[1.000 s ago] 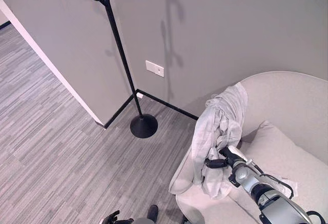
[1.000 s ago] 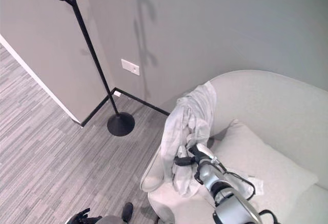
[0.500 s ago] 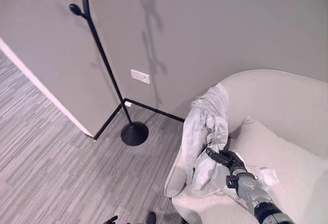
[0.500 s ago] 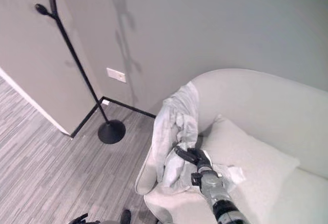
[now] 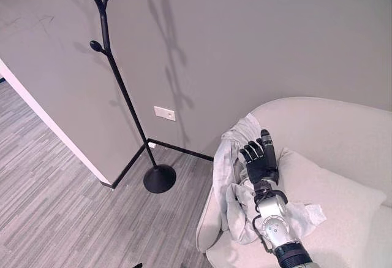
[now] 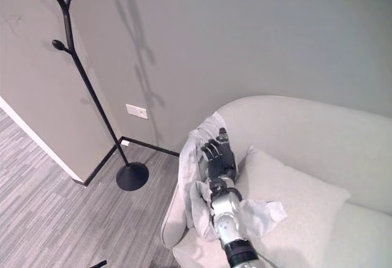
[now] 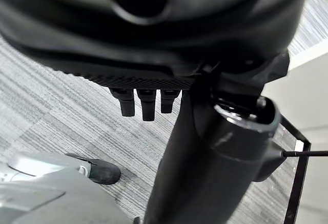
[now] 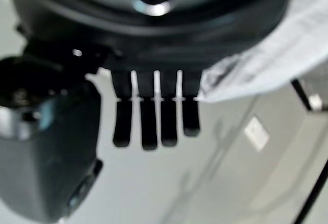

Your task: Hang the clothes on the sofa on the clothes rack.

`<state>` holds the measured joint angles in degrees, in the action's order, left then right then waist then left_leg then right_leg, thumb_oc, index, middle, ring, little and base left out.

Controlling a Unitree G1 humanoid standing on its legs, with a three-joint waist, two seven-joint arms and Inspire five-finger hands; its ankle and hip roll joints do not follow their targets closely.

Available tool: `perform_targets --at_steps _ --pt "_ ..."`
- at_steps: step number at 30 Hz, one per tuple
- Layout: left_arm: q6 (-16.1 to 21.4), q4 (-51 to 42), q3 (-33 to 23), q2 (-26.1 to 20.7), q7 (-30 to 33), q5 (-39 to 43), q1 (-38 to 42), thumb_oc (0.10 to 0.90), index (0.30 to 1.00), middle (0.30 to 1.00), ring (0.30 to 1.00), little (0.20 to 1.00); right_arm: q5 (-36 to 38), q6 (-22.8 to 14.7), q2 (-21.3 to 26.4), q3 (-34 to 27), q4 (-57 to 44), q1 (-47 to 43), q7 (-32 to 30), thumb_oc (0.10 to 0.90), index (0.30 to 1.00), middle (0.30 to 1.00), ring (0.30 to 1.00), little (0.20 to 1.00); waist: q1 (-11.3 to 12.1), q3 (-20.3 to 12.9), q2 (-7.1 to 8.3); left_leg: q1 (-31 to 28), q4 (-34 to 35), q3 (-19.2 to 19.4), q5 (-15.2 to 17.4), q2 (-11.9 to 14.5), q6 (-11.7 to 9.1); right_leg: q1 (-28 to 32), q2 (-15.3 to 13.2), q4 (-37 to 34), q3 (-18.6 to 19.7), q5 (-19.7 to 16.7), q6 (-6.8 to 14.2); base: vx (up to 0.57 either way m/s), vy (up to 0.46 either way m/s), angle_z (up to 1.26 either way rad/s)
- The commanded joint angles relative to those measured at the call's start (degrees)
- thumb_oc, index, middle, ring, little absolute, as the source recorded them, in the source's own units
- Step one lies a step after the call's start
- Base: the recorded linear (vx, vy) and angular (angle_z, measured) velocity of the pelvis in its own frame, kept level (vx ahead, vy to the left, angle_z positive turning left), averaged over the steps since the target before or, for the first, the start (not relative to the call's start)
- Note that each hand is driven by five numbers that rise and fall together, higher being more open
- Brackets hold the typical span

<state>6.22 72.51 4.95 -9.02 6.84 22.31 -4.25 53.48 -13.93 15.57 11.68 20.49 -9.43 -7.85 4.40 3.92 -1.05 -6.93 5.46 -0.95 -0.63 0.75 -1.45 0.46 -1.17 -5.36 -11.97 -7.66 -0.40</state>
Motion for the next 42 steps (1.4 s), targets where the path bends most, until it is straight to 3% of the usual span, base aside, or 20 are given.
perform_targets --at_steps 1,2,3,7,12,18,23,26,31,34,39,42 --pt "0.98 3.92 -0.41 0.94 -0.77 -3.40 0.86 0.800 0.900 0.900 0.900 0.900 -33.41 2.23 13.70 -3.77 -11.83 -1.52 0.02 0.800 0.900 0.900 0.900 0.900 -1.11 -1.18 2.22 2.25 -0.46 4.54 0.67 2.20 -1.97 6.33 -1.98 0.36 3.76 8.56 4.68 -0.04 0.034 0.00" --pt "1.05 3.97 -0.95 1.07 -1.14 -3.76 0.66 0.800 0.900 0.900 0.900 0.900 -38.69 2.63 16.35 -4.66 -13.12 -0.47 0.16 0.800 0.900 0.900 0.900 0.900 -1.28 -1.17 2.29 2.38 -0.46 4.43 0.67 2.15 -1.92 6.23 -2.03 0.36 3.67 8.53 4.75 -0.03 0.026 0.04" --pt "1.05 3.97 -0.92 1.11 -1.14 -3.76 0.65 0.800 0.900 0.900 0.900 0.900 -38.77 2.68 16.36 -4.70 -13.21 -0.38 0.14 0.800 0.900 0.900 0.900 0.900 -1.27 -1.17 2.25 2.37 -0.46 4.41 0.69 2.16 -1.92 6.26 -2.03 0.36 3.65 8.54 4.76 -0.02 0.023 0.07" --pt "1.55 4.14 -3.83 1.50 -2.29 -4.29 0.14 0.800 0.900 0.900 0.900 0.900 -61.78 4.93 25.41 -7.50 -17.36 4.33 -0.72 0.800 0.900 0.900 0.900 0.900 -2.05 -0.98 2.60 2.38 -0.46 4.32 1.05 2.05 -1.69 6.30 -2.21 0.36 3.52 8.48 5.17 -0.02 0.018 -0.05" --pt "2.34 3.94 -5.18 1.54 -1.61 -5.06 0.46 0.800 0.900 0.900 0.900 0.900 -82.88 7.20 27.83 -5.97 -16.38 8.50 -3.05 0.800 0.900 0.900 0.900 0.900 -2.55 -0.75 2.79 2.21 -0.46 4.59 1.52 1.96 -1.32 6.24 -2.42 0.36 4.02 8.22 5.45 -0.02 0.013 -0.04" --pt "2.97 2.62 -2.21 1.79 -1.12 -7.94 0.54 0.800 0.900 0.900 0.900 0.900 -87.16 7.18 25.15 -1.76 -13.82 10.21 -3.68 0.800 0.900 0.900 0.900 0.900 -2.84 -0.51 2.79 2.18 -0.46 4.81 1.70 1.72 -1.08 6.16 -2.67 0.36 4.17 8.07 5.54 -0.01 0.008 -0.03" --pt "3.24 2.49 -0.67 1.78 -1.32 -7.85 -0.73 0.800 0.900 0.900 0.900 0.900 -82.82 7.79 21.83 2.86 -4.25 8.38 -2.91 0.800 0.900 0.900 0.900 0.900 -2.49 -0.62 2.52 2.09 -0.46 4.69 1.87 1.45 -0.97 6.32 -3.02 0.36 3.97 8.03 5.68 -0.01 0.007 -0.02" --pt "3.46 2.70 0.57 1.49 -0.99 -7.21 -1.18 0.800 0.900 0.900 0.900 0.900 -74.53 8.79 18.06 2.82 6.06 3.88 -5.76 0.800 0.900 0.900 0.900 0.900 -1.95 -0.70 2.15 2.06 -0.46 4.55 1.75 1.22 -0.88 6.35 -3.18 0.36 3.85 7.96 5.69 0.00 0.000 0.00" --pt "3.61 2.66 1.65 0.64 0.42 -8.10 -1.30 0.800 0.900 0.900 0.900 0.900 -72.18 10.11 18.85 0.39 13.73 -3.80 -12.55 0.800 0.900 0.900 0.900 0.900 -1.05 -0.42 1.60 1.99 -0.46 4.45 1.65 1.09 -0.92 6.49 -3.31 0.36 3.54 8.00 5.72 0.00 0.001 0.00" --pt "3.57 2.68 2.32 0.56 1.04 -8.77 -0.97 0.800 0.900 0.900 0.900 0.900 -71.40 10.69 19.84 -1.50 13.10 -5.96 -14.74 0.800 0.900 0.900 0.900 0.900 -0.90 0.05 1.29 2.28 -0.46 4.27 1.49 0.99 -0.99 6.38 -3.42 0.36 3.27 7.95 5.76 0.00 0.000 0.04" --pt "3.68 2.54 4.59 0.61 0.93 -9.72 -1.17 0.800 0.900 0.900 0.900 0.900 -65.42 9.46 20.42 -2.77 16.79 -9.24 -15.42 0.800 0.900 0.900 0.900 0.900 -0.02 0.82 0.68 3.78 -0.46 3.45 0.82 0.88 -1.13 5.35 -3.48 0.36 2.48 7.73 5.83 0.00 -0.007 0.13" --pt "3.82 2.18 5.83 0.33 0.60 -9.34 -0.93 0.800 0.900 0.900 0.900 0.900 -57.56 7.82 20.18 -1.79 22.12 -12.62 -12.62 0.800 0.900 0.900 0.900 0.900 0.68 1.43 0.38 4.91 -0.46 3.03 0.45 0.77 -1.19 4.53 -3.52 0.36 2.20 7.60 5.92 -0.02 -0.009 0.18"
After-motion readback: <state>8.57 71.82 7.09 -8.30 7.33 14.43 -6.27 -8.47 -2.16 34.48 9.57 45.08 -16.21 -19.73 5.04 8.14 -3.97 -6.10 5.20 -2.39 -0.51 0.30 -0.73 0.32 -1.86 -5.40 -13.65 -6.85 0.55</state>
